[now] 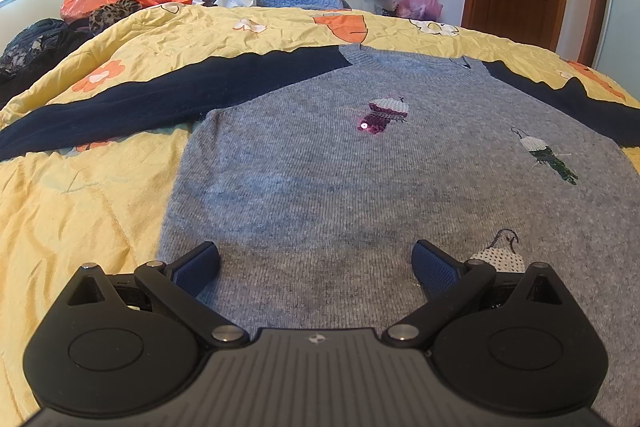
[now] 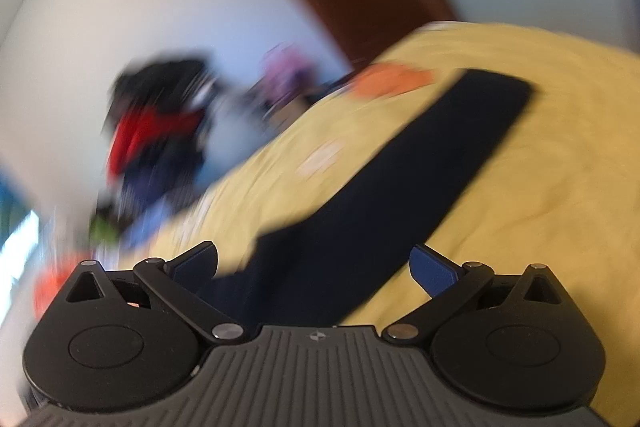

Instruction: Fold small clothes

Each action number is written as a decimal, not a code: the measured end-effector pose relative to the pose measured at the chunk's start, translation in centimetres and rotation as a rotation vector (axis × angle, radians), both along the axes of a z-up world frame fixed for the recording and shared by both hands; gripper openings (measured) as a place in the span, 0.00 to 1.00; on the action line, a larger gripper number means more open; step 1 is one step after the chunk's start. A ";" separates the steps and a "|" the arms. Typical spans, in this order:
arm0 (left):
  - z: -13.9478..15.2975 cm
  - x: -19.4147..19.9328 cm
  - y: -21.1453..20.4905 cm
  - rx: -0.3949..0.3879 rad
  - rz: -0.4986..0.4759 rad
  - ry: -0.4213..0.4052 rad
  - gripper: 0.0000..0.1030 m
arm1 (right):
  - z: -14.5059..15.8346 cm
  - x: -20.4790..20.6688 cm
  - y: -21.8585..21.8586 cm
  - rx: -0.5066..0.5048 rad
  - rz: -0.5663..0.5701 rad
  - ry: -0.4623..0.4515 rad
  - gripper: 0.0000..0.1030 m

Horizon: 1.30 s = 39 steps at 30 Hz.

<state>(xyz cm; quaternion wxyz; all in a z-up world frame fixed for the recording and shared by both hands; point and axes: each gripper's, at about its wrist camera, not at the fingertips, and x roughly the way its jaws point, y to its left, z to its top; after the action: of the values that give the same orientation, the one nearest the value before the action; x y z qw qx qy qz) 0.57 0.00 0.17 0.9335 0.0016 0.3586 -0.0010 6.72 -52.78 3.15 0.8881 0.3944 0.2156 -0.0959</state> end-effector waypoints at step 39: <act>0.1 0.6 0.2 -0.009 -0.001 -0.003 1.00 | -1.2 4.1 28.4 -0.491 0.428 0.040 0.41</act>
<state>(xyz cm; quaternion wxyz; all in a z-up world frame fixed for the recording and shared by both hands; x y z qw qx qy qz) 1.19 0.16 0.23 0.9340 -0.0026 0.3574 -0.0030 10.86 -24.39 1.97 0.9523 0.1123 0.2814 0.0359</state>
